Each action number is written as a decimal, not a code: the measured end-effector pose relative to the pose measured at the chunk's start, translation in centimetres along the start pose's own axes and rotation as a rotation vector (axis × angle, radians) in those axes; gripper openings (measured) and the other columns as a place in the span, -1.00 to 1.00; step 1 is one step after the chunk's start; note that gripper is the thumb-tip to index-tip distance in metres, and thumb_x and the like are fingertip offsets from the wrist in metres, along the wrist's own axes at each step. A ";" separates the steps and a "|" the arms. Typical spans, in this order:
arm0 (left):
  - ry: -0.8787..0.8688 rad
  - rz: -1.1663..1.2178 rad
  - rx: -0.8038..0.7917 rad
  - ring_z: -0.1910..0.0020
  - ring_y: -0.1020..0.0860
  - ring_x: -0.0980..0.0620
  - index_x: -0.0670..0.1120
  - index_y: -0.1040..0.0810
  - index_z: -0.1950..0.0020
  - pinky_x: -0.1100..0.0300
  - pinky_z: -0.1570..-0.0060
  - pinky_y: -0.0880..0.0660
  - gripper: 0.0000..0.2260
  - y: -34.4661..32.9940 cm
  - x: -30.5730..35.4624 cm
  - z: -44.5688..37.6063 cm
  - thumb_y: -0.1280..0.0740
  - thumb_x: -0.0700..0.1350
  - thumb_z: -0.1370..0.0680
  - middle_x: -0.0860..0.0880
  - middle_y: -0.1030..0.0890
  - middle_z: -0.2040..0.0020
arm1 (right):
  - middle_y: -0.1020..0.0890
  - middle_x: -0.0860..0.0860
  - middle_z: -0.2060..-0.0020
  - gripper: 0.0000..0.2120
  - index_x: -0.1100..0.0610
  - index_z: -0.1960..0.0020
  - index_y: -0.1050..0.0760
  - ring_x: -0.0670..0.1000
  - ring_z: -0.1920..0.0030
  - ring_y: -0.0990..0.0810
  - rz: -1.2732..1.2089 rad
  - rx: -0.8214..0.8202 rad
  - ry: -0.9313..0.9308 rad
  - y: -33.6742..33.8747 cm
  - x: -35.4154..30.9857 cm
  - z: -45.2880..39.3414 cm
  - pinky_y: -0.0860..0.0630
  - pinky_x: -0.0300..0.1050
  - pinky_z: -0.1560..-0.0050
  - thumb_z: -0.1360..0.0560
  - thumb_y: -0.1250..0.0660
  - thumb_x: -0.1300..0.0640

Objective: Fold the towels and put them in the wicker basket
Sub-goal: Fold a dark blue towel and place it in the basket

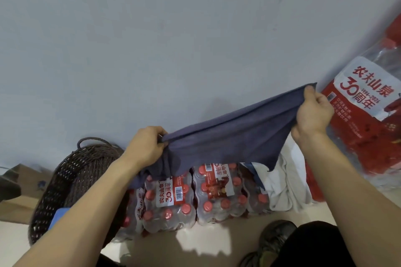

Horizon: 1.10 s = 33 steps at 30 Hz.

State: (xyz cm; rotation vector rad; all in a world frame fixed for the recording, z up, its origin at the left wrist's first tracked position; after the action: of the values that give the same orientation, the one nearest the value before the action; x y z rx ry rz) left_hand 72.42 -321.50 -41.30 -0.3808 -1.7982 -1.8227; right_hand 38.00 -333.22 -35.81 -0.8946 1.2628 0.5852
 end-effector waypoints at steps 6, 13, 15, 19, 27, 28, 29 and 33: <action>0.046 -0.082 -0.120 0.24 -0.55 -0.08 -0.04 -0.55 0.29 0.15 0.31 -0.34 -0.69 1.4 -1.6 -0.8 -0.31 0.08 -0.58 0.00 -0.57 0.36 | -0.50 -0.08 0.28 -0.79 0.05 0.21 -0.47 -0.06 0.17 -0.47 0.087 0.035 0.073 1.4 0.6 -1.9 -0.47 -0.17 0.12 -0.60 -0.30 0.04; 0.108 0.008 -0.538 0.40 -0.52 0.18 -0.04 -0.64 0.30 0.33 0.33 -0.42 -0.58 1.6 -2.2 0.1 -0.38 0.33 -0.41 0.10 -0.61 0.41 | -0.46 -0.14 0.28 -0.77 0.09 0.14 -0.43 -0.18 0.26 -0.42 0.325 0.127 0.255 3.1 2.0 -3.8 -0.41 -0.32 0.15 -0.60 -0.23 -0.03; 0.085 -0.105 -0.632 0.33 -0.53 0.16 0.01 -0.64 0.28 0.29 0.24 -0.44 -0.68 1.5 -2.7 0.2 -0.45 0.25 -0.41 0.15 -0.60 0.40 | -0.49 -0.10 0.25 -0.77 0.11 0.07 -0.44 -0.14 0.23 -0.45 0.397 0.166 0.262 4.0 2.9 -4.3 -0.40 -0.39 0.19 -0.61 -0.22 -0.04; 0.144 -0.231 -0.535 0.38 -0.46 0.13 -0.01 -0.50 0.38 0.22 0.34 -0.35 -0.65 1.6 -4.2 -0.1 -0.45 0.20 -0.44 0.13 -0.50 0.45 | -0.53 -0.04 0.22 -0.80 0.08 0.14 -0.46 -0.03 0.15 -0.50 0.389 0.241 0.123 5.4 3.6 -5.3 -0.41 -0.25 0.16 -0.61 -0.23 0.00; 0.057 -0.112 -0.437 0.23 -0.51 -0.01 -0.06 -0.54 0.18 0.16 0.15 -0.45 -0.81 -1.0 -3.9 0.1 -0.36 0.00 -0.57 0.01 -0.57 0.26 | -0.70 0.20 0.15 -0.79 0.30 0.08 -0.60 0.12 0.13 -0.69 0.382 -0.768 -0.686 2.3 6.6 0.5 -0.62 -0.14 0.18 -0.58 -0.25 0.19; 0.059 -0.127 -0.464 0.24 -0.52 -0.01 -0.06 -0.53 0.16 0.20 0.20 -0.43 -0.83 -1.5 -3.7 0.3 -0.33 -0.02 -0.59 0.00 -0.56 0.25 | -0.67 0.23 0.13 -0.79 0.29 0.09 -0.61 0.13 0.13 -0.67 0.505 -0.872 -0.733 2.0 7.5 1.6 -0.59 -0.12 0.14 -0.57 -0.26 0.19; 0.064 -0.140 -0.485 0.28 -0.52 0.00 -0.07 -0.52 0.13 0.25 0.26 -0.40 -0.84 -1.9 -3.5 0.4 -0.31 -0.04 -0.60 0.00 -0.56 0.24 | -0.62 0.24 0.14 -0.81 0.25 0.12 -0.60 0.13 0.16 -0.63 0.691 -0.960 -0.713 1.8 8.6 2.4 -0.54 -0.09 0.14 -0.56 -0.28 0.17; 0.096 -0.122 -0.512 0.60 -0.43 0.22 -0.18 -0.60 0.09 0.43 0.58 -0.27 -0.82 -2.4 -2.8 0.7 -0.29 -0.11 -0.61 0.01 -0.56 0.41 | -0.61 0.15 0.19 -0.81 0.15 0.03 -0.57 0.09 0.27 -0.58 1.351 -1.169 -0.340 0.8 13.5 4.2 -0.57 -0.09 0.25 -0.55 -0.35 0.01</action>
State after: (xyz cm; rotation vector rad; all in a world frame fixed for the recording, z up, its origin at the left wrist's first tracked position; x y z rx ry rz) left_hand 73.23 -320.45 -44.75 -0.3689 -1.2968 -2.3404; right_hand 42.86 -330.59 -48.81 -0.6348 0.9981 2.5953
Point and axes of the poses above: each hand's wrist, its own z-axis away from the middle knuckle, its own y-axis out of the back of the hand, x = y × z, the point moved 2 cm from there along -z, towards the middle knuckle
